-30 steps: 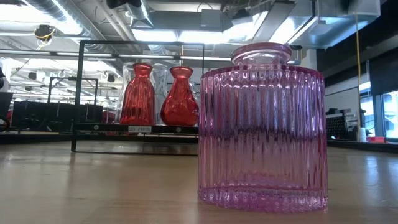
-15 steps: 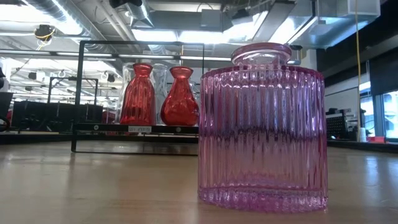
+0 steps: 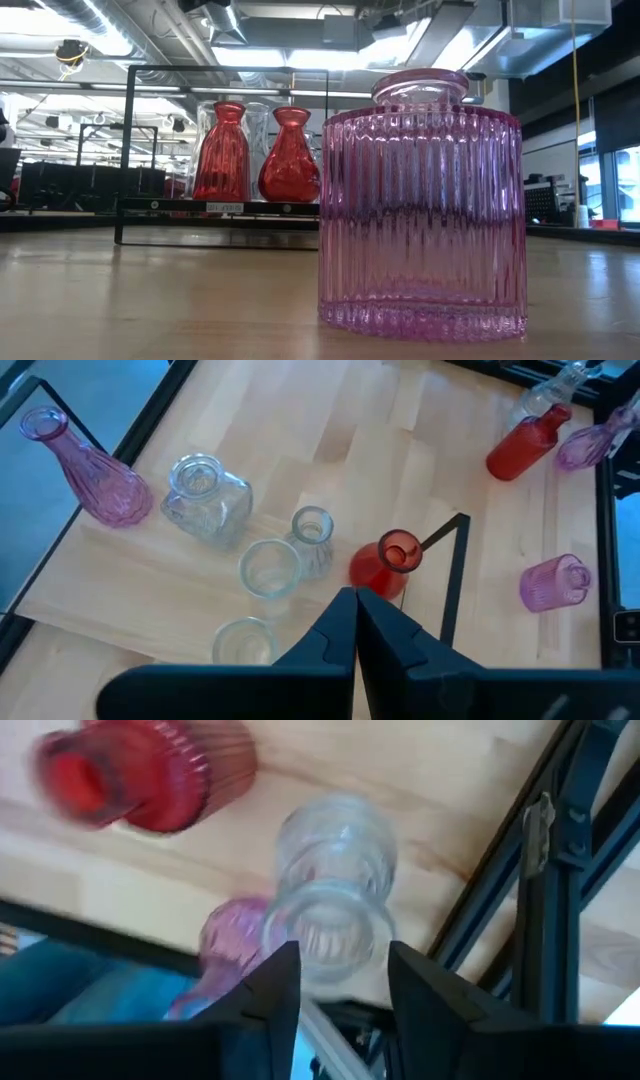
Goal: Sort vases onto shelf
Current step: Put the transparent vase on the shelf
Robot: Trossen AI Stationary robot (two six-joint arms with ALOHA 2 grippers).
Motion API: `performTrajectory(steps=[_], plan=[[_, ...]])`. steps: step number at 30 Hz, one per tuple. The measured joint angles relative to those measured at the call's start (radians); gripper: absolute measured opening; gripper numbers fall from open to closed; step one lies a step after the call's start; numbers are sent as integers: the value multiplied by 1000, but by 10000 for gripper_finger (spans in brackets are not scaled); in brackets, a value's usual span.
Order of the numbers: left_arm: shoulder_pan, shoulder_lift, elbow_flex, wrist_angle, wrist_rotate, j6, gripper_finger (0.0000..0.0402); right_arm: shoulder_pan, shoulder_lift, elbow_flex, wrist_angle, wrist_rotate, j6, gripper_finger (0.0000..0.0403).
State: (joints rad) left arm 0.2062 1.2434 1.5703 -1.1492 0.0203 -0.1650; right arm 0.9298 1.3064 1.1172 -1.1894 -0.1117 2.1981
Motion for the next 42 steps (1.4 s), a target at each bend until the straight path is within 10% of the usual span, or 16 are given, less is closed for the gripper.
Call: performTrajectory(steps=[14, 21, 26, 33, 42], plan=[[0, 0, 0, -1, 48, -12, 0, -1, 3, -136, 127, -20, -6, 133], [0, 0, 0, 28, 32, -11, 0, -30, -8, -136, 150, 19, -81, 21], [0, 0, 0, 92, 24, 33, 0, -112, -51, -133, 112, -27, -196, 25], [-18, 46, 0, 275, 249, 262, 0, -268, -122, 66, -265, 26, -402, 15], [-75, 209, 0, 487, 262, 396, 28, -557, -128, 415, -371, 327, -718, 13]])
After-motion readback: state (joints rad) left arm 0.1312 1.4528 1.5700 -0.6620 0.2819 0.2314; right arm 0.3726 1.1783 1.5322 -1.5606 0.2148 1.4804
